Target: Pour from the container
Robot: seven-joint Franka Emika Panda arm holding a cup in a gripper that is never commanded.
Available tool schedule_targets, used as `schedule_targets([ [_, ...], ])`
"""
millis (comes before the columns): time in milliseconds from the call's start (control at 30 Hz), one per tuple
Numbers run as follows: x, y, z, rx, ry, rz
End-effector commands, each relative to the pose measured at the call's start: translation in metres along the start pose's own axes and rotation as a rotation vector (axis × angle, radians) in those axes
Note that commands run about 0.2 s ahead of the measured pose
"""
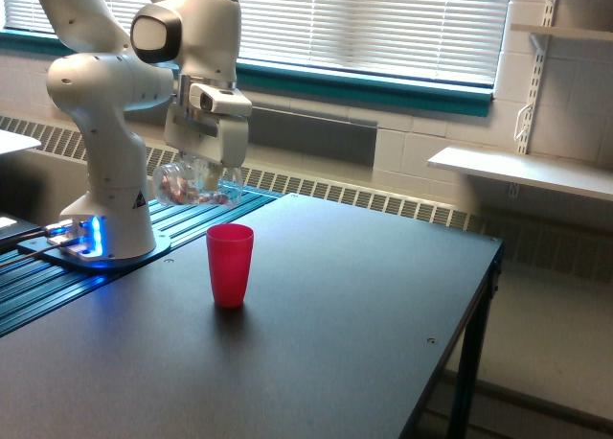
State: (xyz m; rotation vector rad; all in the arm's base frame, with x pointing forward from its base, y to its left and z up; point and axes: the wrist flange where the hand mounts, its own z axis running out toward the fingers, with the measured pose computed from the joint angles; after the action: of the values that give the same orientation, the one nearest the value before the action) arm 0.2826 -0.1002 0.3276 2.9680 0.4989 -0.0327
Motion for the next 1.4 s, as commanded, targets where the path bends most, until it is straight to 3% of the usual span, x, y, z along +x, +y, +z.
schedule_targets([
  [33,-0.001,-0.013,0.014,0.018,-0.019,0.056],
  [600,-0.006,-0.01,0.01,0.043,-0.012,0.077],
  [1100,-0.021,0.012,-0.007,0.054,-0.014,0.112],
  [1400,-0.025,0.017,-0.003,-0.024,-0.037,0.096],
])
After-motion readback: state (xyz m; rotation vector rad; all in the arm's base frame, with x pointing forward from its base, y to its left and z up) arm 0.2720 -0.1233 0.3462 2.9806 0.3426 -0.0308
